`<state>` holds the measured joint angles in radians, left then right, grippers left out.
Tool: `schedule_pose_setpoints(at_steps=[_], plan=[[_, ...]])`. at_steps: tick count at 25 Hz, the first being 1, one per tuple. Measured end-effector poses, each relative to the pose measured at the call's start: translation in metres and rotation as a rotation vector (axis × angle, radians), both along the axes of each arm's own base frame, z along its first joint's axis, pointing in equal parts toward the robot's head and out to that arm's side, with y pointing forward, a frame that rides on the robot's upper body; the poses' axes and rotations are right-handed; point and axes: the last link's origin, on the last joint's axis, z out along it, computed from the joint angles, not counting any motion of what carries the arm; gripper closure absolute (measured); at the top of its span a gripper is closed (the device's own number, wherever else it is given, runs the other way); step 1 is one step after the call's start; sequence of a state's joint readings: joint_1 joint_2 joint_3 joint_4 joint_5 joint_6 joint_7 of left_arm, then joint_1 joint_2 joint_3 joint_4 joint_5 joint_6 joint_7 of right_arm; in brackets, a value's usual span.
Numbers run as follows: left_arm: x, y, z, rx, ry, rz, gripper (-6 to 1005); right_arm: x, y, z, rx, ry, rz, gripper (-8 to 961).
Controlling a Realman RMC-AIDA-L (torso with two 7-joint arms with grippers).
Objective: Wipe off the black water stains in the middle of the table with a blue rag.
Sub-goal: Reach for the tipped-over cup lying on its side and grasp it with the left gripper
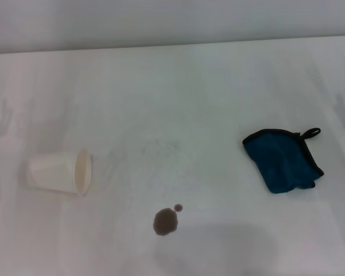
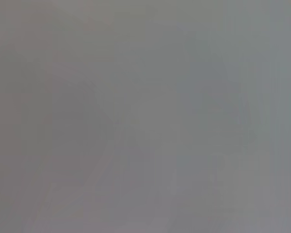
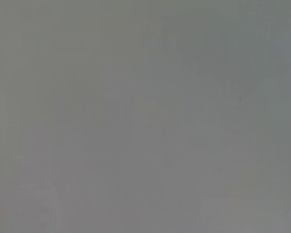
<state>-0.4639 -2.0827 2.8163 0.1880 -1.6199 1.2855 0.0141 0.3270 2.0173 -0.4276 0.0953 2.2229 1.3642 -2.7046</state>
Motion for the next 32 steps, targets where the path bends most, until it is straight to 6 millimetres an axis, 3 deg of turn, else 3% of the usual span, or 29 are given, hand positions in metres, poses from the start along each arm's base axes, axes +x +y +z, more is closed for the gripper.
schedule_pose_setpoints(at_steps=[12,23,32], plan=[[0.005,0.006,0.002,0.0,0.022,-0.022,108,-0.001,0.001,-0.006,-0.036,0.026,0.001,111],[0.001,-0.007,0.004,0.022,0.0,-0.036,109,0.003,0.0,-0.008,-0.05,0.028,-0.026,111],[0.004,-0.001,0.005,-0.087,0.028,-0.128,108,0.004,0.001,-0.009,-0.056,0.027,-0.033,111]])
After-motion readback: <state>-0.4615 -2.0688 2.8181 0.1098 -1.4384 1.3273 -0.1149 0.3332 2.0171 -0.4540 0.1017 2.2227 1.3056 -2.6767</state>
